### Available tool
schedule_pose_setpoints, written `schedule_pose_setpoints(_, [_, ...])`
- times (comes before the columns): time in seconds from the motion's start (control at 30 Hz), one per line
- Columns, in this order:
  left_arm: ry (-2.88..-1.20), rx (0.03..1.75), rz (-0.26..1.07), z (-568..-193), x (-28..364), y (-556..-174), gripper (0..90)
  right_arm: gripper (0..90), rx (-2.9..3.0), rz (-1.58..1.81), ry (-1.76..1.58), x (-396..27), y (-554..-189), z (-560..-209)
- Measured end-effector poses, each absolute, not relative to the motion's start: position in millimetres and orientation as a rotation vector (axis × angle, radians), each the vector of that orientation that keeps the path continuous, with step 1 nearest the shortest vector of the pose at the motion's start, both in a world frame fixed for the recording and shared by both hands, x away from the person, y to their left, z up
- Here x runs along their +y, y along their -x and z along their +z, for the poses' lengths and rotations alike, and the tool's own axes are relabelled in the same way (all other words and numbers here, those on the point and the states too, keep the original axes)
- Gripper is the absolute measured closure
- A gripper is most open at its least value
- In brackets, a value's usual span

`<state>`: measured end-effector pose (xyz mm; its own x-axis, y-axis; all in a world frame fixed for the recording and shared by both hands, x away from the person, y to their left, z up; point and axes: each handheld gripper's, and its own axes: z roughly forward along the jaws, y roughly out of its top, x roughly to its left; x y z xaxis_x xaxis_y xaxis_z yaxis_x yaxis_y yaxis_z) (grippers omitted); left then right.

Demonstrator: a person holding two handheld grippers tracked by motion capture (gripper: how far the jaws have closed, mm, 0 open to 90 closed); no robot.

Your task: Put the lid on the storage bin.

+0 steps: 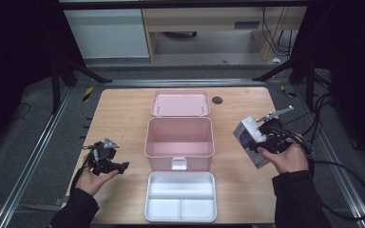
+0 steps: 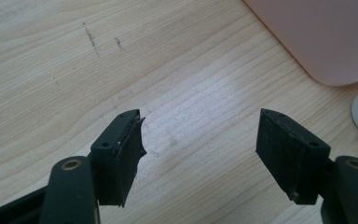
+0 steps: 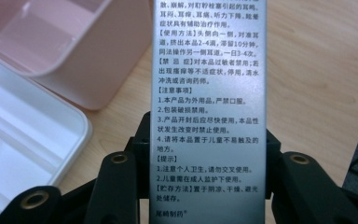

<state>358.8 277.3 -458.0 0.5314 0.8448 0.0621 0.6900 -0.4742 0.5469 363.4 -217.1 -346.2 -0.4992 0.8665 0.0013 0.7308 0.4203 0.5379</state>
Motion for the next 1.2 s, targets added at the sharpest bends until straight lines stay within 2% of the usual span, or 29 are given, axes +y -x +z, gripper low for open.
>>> schedule_pose_setpoints(0.5, [-2.322, 1.243, 0.441, -459.3, 276.8, -359.1, 31.1, 57.2, 2.462, 0.788, -1.264, -168.9, -389.7, -307.5])
schedule_pose_setpoints(1.2, [-2.327, 1.24, 0.432, -460.8, 276.5, -359.8, 31.4, 57.2, 2.585, 0.814, -1.12, -98.0, -426.5, -298.3])
